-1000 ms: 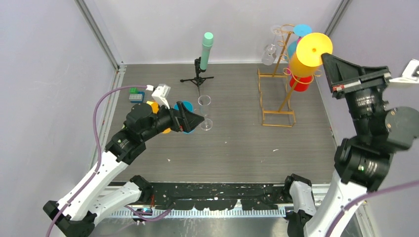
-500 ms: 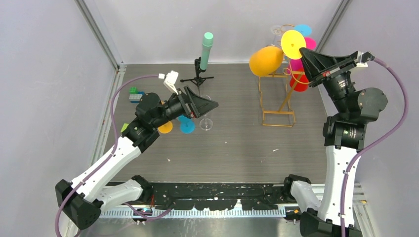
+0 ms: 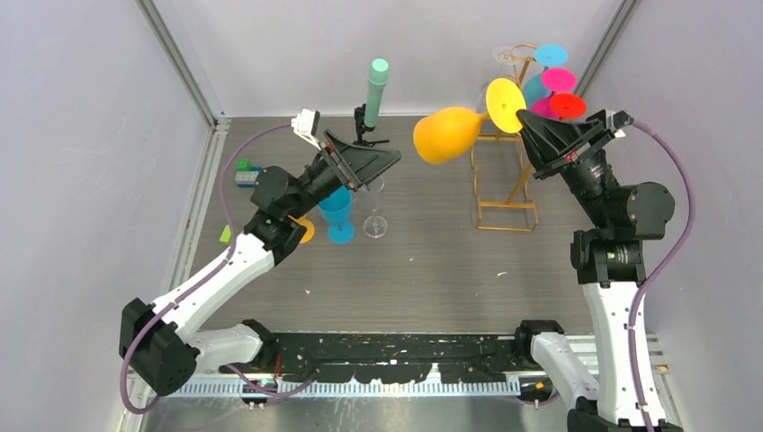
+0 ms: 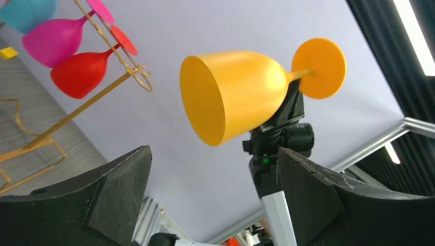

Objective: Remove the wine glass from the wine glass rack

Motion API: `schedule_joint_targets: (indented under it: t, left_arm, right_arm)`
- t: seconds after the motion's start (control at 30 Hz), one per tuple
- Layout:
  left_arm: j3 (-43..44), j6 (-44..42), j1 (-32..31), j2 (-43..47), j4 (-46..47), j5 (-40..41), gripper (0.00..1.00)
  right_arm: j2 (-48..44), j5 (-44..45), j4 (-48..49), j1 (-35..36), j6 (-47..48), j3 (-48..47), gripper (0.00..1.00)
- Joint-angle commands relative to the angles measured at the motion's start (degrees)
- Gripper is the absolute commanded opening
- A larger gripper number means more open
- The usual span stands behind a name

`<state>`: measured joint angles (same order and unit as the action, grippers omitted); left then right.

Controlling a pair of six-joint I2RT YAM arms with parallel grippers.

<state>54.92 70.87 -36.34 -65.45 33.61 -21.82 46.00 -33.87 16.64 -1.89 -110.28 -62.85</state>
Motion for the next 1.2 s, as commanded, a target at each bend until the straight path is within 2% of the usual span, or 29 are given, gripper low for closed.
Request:
schedule_joint_targets:
  t: [0.0,0.3,0.57,0.67,0.77,0.97,1.13,1.17]
  left_arm:
    - [3.6,7.3,-0.3,-2.7,12.0,-0.3,0.96]
    - [9.7,13.2,-0.9,-7.3,17.6,-4.6,0.94]
    - [11.6,22.6,-3.8,-8.1,22.4,-7.1,0.76]
    - [10.9,23.9,-4.3,-7.3,23.1,-7.0,0.66]
    - [10.7,24.0,-4.4,-6.6,23.1,-7.1,0.47]
    - [10.0,23.5,-4.4,-6.3,23.3,-7.7,0.02]
    - [8.9,22.1,-4.4,-6.1,23.3,-7.5,0.00]
    - [8.7,21.7,-4.4,-5.9,23.3,-7.3,0.00]
  right_arm:
    - [-2.5,4.1,2.5,1.8,-0.7,0.4,0.01]
    - [-2.8,5.9,0.5,5.8,-0.8,0.7,0.00]
    - [-2.6,8.5,0.0,8.8,-0.3,2.8,0.00]
    - [-2.4,9.3,-0.3,9.7,0.0,4.0,0.00]
    - [-2.0,10.0,-0.2,10.9,0.3,5.0,0.00]
    - [-1.9,11.3,-1.0,12.3,1.3,5.9,0.00]
    - [-1.9,11.8,-2.0,12.4,2.3,5.8,0.00]
    - [-1.9,11.8,-2.3,12.4,3.0,5.6,0.04]
